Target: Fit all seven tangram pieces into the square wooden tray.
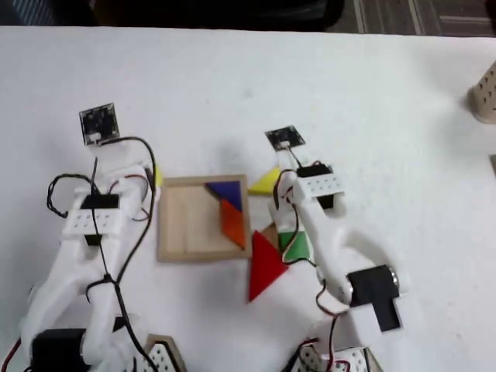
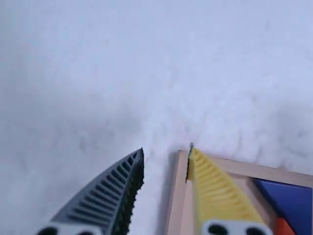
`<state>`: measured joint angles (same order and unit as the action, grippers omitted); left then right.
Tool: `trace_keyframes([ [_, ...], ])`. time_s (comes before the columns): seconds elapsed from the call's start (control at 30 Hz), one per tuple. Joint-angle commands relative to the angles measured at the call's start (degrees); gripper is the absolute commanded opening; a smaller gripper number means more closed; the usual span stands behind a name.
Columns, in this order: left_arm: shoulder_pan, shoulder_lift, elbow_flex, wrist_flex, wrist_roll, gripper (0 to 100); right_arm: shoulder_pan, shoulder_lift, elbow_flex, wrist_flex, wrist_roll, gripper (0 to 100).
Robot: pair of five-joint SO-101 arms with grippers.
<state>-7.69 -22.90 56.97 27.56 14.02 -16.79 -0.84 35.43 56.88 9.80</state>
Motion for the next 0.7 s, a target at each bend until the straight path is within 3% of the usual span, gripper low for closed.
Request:
trace_keyframes([
  [0.0, -0.57, -1.98, -0.18, -1.67, -0.70, 17, -2.15, -9.54, -2.11, 4.62, 0.09, 1.7],
  [0.07, -0.57, -1.98, -0.18, -1.67, -0.70, 17, -4.09, -14.02, -2.11, 6.29, -2.46, 1.7],
  [0.2, -0.66, -1.98, -0.18, -1.67, -0.70, 17, -9.45, -19.56, -2.11, 5.76, -14.59, 1.7],
  [0.37, -0.84, -1.98, -0.18, -1.58, -0.70, 17, -17.19, -16.22, -1.67, -2.15, -24.70, 1.8],
  [0.67, -3.12, -1.98, -0.18, -1.67, -0.70, 17, -25.01, -3.30, -2.11, -20.00, -30.33, 1.9],
])
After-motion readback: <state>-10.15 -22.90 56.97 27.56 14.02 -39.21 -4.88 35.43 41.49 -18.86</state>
